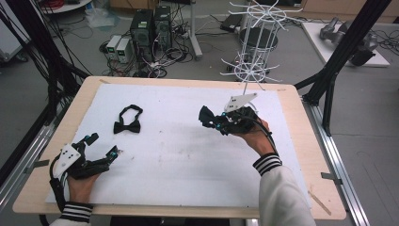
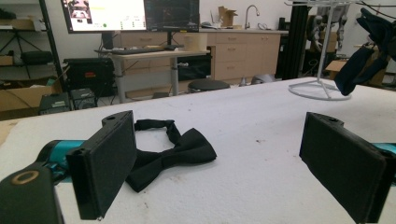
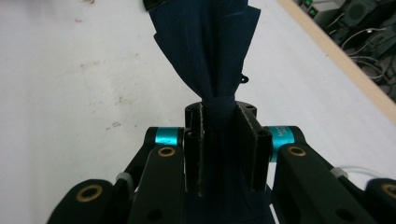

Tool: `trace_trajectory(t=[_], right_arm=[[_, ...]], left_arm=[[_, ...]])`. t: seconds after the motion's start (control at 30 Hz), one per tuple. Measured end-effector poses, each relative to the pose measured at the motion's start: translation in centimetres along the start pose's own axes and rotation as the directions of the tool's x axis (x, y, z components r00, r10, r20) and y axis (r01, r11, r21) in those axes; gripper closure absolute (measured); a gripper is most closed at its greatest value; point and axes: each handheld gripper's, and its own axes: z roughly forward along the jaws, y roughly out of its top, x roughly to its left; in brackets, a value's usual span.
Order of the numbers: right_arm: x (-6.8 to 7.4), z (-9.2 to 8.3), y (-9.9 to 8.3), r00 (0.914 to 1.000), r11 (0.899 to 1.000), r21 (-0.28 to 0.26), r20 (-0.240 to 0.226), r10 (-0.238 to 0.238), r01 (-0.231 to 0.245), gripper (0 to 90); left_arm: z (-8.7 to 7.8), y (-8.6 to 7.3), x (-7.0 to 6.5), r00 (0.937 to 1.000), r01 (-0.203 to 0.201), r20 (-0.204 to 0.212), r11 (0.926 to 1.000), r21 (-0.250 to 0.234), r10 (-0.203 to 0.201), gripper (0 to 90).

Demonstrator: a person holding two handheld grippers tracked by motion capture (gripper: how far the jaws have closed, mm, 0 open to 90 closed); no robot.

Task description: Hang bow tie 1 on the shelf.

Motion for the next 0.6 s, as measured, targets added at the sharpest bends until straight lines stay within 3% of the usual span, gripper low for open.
trace_trajectory(t=[0.6], right_arm=[[-0.5, -3.7, -0.5, 0.9950, 0.994, -0.101, 0.085, 0.052, -0.044, 74.3]], left_arm=[[0.0, 0.0, 0.0, 1.0000, -0.001, -0.001, 1.0000, 0.000, 0.001, 11.4]])
